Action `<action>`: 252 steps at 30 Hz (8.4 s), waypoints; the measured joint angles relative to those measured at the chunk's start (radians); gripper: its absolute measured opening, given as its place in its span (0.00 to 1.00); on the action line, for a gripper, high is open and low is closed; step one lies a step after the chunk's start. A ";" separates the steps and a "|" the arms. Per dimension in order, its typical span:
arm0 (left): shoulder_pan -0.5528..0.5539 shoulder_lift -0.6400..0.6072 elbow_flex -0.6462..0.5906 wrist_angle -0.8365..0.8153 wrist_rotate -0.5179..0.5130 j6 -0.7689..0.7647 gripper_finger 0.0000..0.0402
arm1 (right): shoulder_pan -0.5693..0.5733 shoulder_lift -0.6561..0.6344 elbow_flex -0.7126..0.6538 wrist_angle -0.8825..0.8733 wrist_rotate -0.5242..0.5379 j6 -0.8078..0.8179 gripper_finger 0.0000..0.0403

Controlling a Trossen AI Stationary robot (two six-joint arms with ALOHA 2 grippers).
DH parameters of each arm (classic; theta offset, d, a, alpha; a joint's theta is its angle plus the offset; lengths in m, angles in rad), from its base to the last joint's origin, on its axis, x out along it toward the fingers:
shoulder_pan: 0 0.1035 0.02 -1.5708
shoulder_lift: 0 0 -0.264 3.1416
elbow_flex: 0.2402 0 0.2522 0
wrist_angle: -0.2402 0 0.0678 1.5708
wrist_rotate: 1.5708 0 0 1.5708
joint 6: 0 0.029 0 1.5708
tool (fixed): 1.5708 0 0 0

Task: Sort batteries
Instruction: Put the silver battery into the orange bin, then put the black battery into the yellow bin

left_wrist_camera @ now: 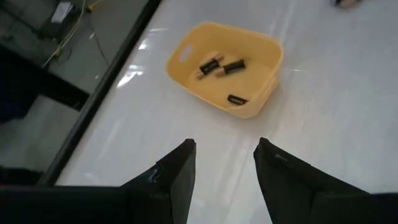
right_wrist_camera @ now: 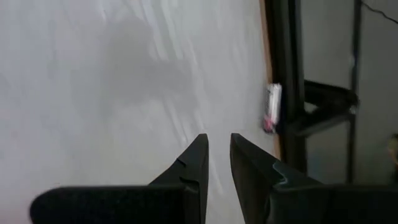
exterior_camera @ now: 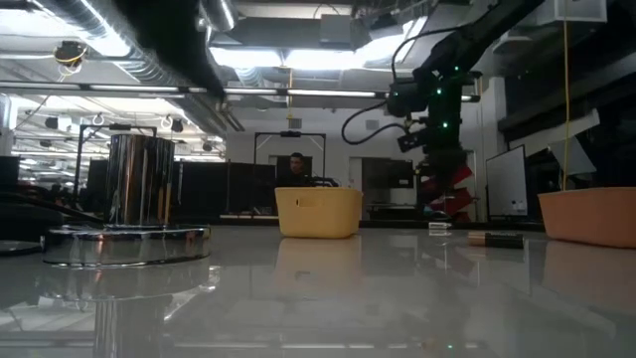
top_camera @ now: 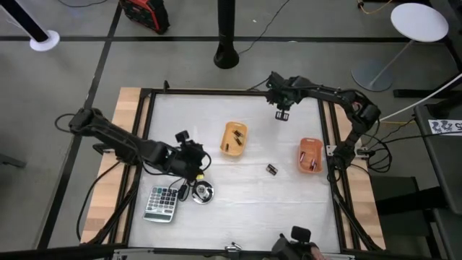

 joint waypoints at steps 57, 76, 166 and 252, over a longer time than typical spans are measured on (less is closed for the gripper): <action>0.052 0.035 -0.328 0.795 0.060 0.203 0.39 | -0.296 0.202 0.006 0.218 -0.215 0.112 0.16; 0.052 0.035 -0.328 0.794 0.060 0.204 0.39 | -0.295 0.220 0.003 0.162 -0.275 0.105 0.16; 0.128 0.036 -0.327 1.155 0.137 0.151 0.39 | 0.310 -0.446 -0.428 -0.458 -0.378 0.401 0.05; 0.293 0.969 0.628 0.748 0.790 0.707 0.28 | 0.687 -0.604 -0.462 0.137 -0.493 0.516 0.34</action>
